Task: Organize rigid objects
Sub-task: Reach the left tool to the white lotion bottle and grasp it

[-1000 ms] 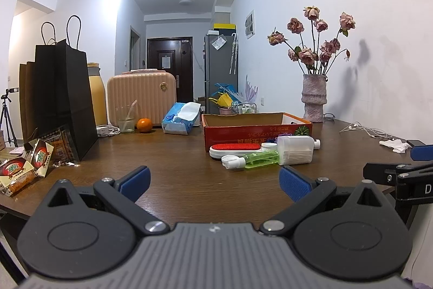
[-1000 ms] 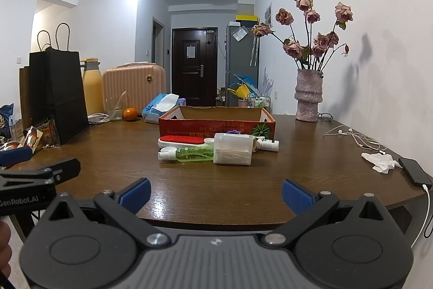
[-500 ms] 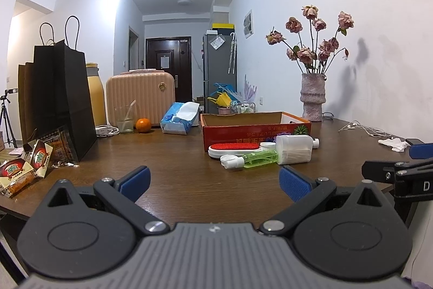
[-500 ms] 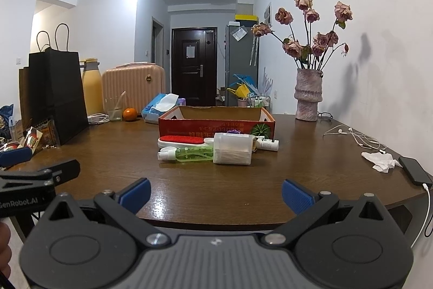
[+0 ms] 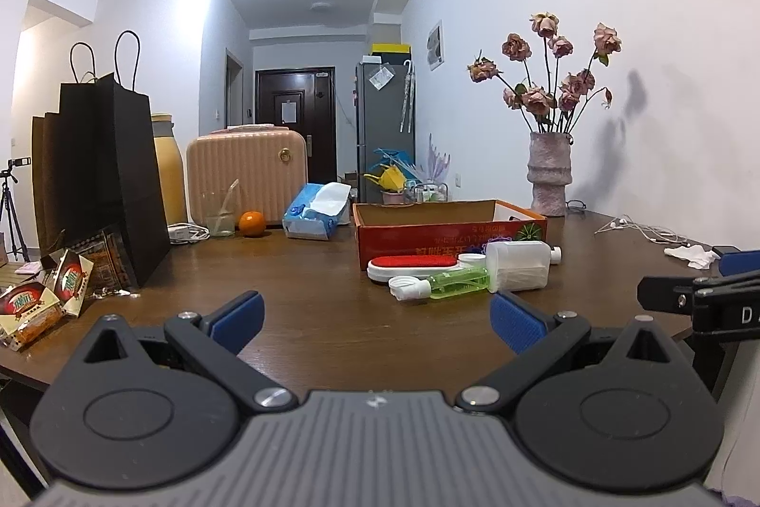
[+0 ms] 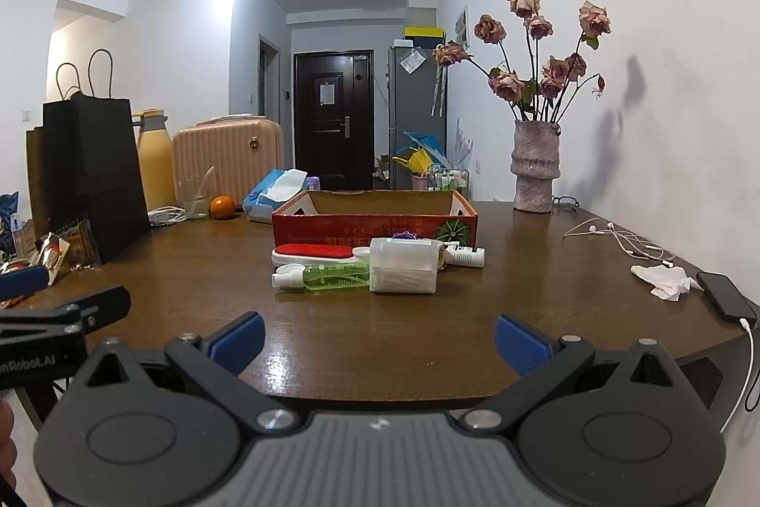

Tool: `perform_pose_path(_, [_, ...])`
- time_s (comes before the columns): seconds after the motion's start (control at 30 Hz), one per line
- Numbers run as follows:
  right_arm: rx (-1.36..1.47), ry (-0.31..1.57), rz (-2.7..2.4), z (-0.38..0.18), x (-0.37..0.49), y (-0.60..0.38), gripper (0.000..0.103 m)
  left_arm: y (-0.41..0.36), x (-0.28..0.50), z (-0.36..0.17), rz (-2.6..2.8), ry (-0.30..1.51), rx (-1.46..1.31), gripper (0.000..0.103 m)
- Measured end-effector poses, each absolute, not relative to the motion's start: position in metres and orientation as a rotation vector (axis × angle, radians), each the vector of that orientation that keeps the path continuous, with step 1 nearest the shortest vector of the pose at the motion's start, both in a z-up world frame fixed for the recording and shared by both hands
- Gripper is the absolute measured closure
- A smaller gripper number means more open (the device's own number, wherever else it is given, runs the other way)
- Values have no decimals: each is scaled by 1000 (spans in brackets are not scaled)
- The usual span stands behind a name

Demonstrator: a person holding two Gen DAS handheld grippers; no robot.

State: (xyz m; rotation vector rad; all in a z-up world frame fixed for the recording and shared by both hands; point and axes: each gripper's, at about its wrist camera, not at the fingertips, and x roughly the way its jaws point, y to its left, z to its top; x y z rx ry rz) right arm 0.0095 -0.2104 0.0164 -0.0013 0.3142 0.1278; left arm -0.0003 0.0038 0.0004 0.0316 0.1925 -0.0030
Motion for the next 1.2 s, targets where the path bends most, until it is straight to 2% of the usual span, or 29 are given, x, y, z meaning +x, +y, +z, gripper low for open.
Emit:
perform_pose_path(0.37, [7, 364, 130, 5, 15, -212, 0, 1, 7, -7, -26, 244, 31, 0])
perform_pose_path(0.83, [-31, 303, 71, -5, 53, -224, 0, -1, 40, -6, -23, 222, 45, 0])
perform_pose_path(1.03, [27, 261, 101, -18, 98, -245, 0, -18, 88, -18, -141, 355, 114, 0])
perform_pose_path(1.2, [25, 396, 157, -26, 157, -252, 0, -15, 146, -17, -100, 461, 21, 0])
